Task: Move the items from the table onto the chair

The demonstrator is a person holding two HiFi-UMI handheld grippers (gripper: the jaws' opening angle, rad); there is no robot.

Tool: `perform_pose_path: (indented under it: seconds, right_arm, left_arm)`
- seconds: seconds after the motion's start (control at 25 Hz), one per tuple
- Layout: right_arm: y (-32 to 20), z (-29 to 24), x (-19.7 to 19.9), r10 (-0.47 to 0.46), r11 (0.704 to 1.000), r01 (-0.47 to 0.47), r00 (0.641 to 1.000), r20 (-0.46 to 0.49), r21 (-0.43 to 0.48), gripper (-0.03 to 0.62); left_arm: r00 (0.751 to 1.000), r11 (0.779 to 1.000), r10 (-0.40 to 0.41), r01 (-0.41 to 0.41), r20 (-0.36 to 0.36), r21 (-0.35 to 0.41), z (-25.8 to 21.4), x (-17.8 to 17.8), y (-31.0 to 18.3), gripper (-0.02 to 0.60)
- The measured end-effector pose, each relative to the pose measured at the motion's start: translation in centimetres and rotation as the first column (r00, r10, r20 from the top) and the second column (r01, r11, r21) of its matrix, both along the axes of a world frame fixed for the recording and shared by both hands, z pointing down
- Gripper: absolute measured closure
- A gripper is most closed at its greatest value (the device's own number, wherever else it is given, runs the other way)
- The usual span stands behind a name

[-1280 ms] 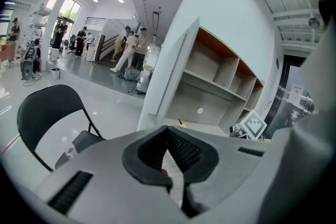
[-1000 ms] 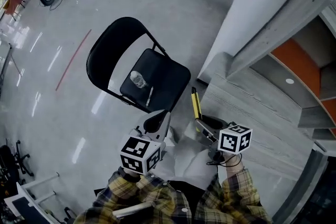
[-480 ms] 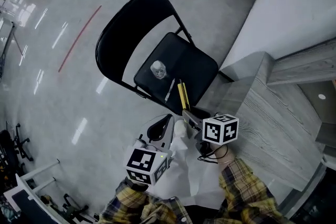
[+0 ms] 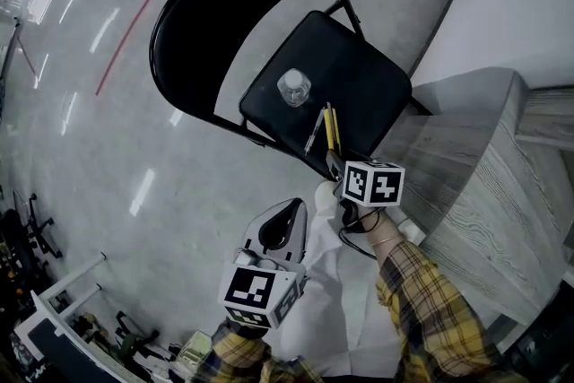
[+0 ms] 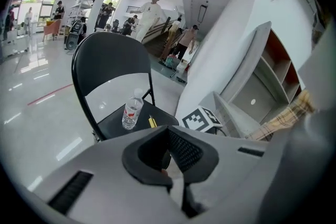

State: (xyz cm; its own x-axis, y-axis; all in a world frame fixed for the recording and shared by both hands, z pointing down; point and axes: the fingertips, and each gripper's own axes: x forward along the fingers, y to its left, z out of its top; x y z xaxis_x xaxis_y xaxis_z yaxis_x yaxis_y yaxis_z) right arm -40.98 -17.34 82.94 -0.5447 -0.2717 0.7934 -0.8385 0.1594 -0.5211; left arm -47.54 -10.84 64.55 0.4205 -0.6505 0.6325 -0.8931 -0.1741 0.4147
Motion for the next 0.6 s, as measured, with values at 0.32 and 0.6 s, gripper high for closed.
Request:
perform_pose_path:
  seconds: [0.32, 0.6]
  right_arm:
    - [0.3, 8.7, 0.8, -0.024, 0.998, 0.009, 0.976, -0.215, -0.070, 0.468]
    - [1.2, 11.1, 1.9, -0.118, 0.992, 0.098, 0.938, -0.325, -0.079, 0.467]
  left_arm:
    - [0.999, 0.998, -0.038, 0.038, 0.000, -0.043, 3.5, -0.8, -0.3, 0.578]
    - [0.999, 0.997, -0.048, 0.047, -0.012, -0.064, 5.0, -0.4, -0.9, 0.578]
